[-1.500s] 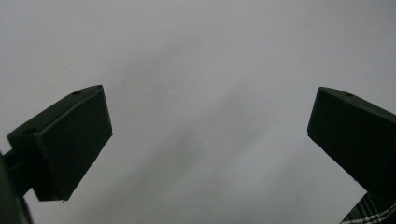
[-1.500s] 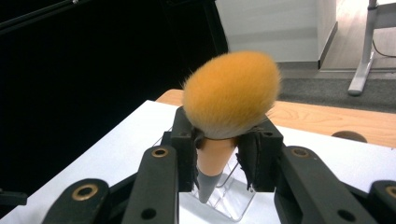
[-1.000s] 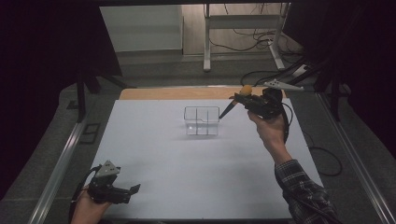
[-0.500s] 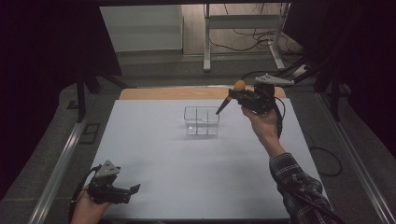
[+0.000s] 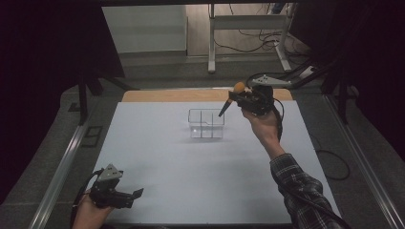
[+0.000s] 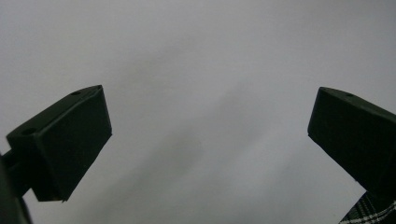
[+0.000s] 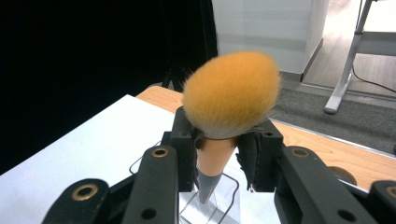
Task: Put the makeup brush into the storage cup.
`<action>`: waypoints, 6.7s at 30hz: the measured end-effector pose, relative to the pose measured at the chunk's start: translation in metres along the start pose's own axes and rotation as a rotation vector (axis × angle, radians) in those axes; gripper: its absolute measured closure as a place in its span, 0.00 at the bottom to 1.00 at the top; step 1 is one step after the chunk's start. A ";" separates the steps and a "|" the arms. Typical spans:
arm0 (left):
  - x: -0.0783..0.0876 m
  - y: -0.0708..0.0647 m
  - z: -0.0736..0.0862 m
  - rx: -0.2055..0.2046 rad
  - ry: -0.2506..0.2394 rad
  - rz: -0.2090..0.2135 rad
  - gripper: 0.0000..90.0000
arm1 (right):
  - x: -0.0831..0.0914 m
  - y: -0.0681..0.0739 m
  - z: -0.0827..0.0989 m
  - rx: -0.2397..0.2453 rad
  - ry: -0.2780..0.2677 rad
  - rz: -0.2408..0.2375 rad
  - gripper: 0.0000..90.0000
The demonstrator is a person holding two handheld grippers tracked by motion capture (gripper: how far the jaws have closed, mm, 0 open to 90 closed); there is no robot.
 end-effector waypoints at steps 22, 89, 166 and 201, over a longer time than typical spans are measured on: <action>0.000 0.001 0.000 0.009 -0.002 -0.002 0.00 | -0.020 -0.002 0.025 0.021 0.042 0.019 0.76; 0.000 0.001 0.000 0.007 0.002 -0.002 0.00 | -0.044 -0.001 0.074 0.071 0.205 -0.019 0.00; 0.000 0.001 0.000 0.004 0.004 -0.012 0.00 | -0.004 0.013 0.131 0.146 0.360 -0.071 0.00; 0.000 0.001 0.000 0.002 0.004 -0.008 0.00 | 0.021 0.016 0.157 0.202 0.421 -0.060 0.00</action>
Point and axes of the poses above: each handheld gripper's, and its own axes: x roughly backward along the jaws, z roughly out of its underside, y roughly to its left, the point moved 8 cm from there along -x, roughly forward along the jaws
